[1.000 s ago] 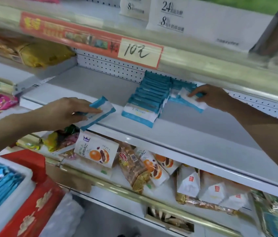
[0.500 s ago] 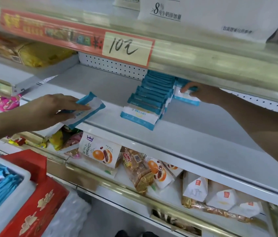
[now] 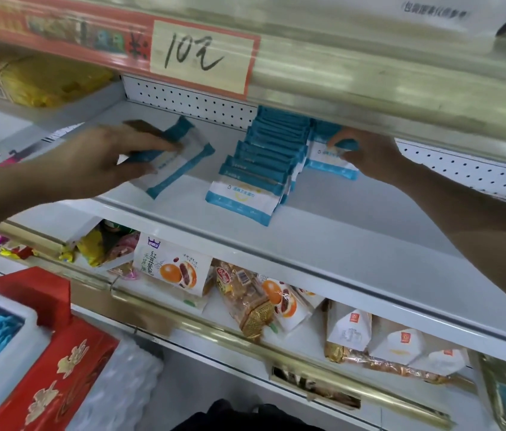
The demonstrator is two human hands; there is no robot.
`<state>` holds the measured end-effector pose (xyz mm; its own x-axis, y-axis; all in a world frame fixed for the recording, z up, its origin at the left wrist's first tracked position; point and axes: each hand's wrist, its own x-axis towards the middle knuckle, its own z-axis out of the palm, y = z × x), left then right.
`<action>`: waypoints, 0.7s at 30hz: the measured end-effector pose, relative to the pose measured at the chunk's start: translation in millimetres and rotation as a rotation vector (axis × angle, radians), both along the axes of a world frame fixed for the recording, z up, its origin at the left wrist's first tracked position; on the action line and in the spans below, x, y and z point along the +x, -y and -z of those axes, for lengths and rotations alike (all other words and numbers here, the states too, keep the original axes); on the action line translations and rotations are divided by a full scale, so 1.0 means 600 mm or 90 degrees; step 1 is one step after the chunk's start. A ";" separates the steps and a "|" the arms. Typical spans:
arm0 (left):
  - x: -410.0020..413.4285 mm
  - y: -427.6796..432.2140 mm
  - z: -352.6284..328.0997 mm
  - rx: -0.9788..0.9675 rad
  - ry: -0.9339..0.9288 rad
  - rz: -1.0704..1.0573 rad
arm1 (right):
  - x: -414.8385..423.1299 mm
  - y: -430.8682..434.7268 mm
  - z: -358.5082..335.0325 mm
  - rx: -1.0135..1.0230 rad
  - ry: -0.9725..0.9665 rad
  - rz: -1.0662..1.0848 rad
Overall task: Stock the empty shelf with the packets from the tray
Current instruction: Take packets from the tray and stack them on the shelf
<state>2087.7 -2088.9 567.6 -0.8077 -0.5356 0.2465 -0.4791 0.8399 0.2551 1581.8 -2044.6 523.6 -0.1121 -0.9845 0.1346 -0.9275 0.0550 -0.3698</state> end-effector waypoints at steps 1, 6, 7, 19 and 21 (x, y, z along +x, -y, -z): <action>-0.013 -0.001 -0.007 0.008 -0.005 -0.010 | 0.000 -0.007 0.000 -0.016 0.005 0.014; -0.085 -0.009 -0.026 0.041 -0.059 0.004 | 0.011 -0.048 -0.020 -0.013 0.046 0.045; -0.101 -0.012 -0.028 0.053 -0.063 0.008 | 0.016 -0.057 -0.028 -0.015 0.048 0.033; -0.262 -0.022 -0.007 0.128 -0.095 0.076 | 0.100 -0.148 -0.102 -0.081 0.159 -0.211; -0.289 -0.025 -0.001 0.135 -0.103 0.082 | 0.109 -0.160 -0.105 -0.051 0.141 -0.245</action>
<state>1914.0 -2073.6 568.5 -0.8316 -0.4848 0.2710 -0.3109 0.8107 0.4962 1647.0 -1948.6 586.8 0.2260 -0.9475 0.2264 -0.7725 -0.3159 -0.5509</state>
